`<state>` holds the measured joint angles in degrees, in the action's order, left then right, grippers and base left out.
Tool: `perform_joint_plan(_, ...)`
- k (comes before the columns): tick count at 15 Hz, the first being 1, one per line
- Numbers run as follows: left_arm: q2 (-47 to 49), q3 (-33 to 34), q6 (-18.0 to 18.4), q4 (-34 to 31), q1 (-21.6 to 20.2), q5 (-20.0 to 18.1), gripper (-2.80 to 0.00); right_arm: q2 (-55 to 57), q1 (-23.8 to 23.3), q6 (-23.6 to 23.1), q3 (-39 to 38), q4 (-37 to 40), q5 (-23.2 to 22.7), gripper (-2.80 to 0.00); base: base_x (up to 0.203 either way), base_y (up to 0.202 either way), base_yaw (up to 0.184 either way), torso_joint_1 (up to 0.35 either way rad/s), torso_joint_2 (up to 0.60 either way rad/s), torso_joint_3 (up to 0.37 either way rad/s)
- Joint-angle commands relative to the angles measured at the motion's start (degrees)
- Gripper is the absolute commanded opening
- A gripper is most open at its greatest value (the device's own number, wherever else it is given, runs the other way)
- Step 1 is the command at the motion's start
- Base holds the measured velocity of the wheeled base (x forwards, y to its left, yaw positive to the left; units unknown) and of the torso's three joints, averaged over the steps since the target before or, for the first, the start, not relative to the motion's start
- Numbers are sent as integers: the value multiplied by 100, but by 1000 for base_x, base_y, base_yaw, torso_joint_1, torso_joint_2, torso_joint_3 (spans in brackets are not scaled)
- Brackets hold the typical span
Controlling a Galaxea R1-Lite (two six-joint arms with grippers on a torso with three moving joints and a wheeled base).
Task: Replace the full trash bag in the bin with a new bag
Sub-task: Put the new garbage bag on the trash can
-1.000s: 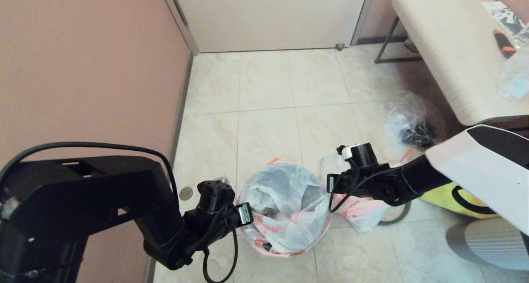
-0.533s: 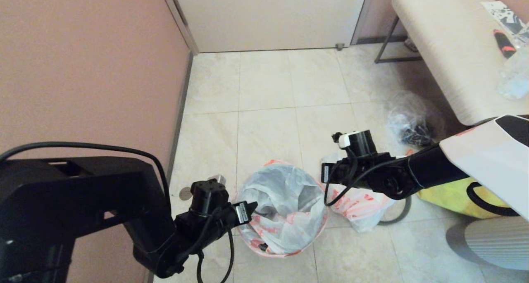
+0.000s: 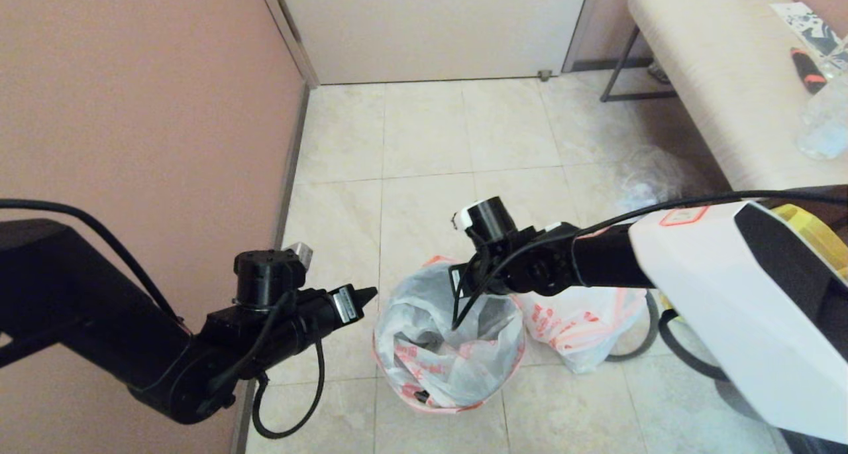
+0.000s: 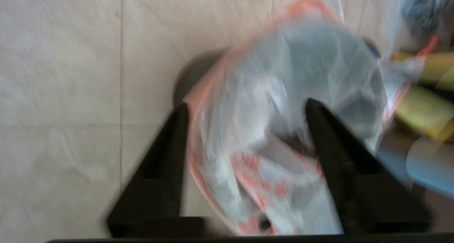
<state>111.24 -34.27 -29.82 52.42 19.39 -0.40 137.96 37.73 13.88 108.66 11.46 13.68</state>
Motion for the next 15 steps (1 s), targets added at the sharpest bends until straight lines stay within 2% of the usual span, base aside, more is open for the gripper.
perform_joint_plan(1, 452, -119, -20, 218, -388, -249, -280, 854, 177, -258, 429, 361, 201, -280, 0, 0, 0, 0, 0, 0)
perform_joint_plan(4, 1004, 173, -22, 1790, -663, -967, -280, 1475, 322, -876, 527, 329, 583, -280, 0, 0, 0, 0, 0, 0)
perform_joint_plan(6, 1438, 270, -18, 2502, -702, -1157, -280, 1846, 310, -1093, 532, -14, 599, -280, 0, 0, 0, 0, 0, 0)
perform_joint_plan(10, 1642, 218, -11, 2589, -676, -1182, -280, 2509, 155, -1854, 533, -909, 634, -280, 0, 0, 0, 0, 0, 0)
perform_joint_plan(15, 1776, 114, -6, 2598, -664, -1156, -280, 2527, 198, -1872, 533, -1091, 653, -280, 0, 0, 0, 0, 0, 0)
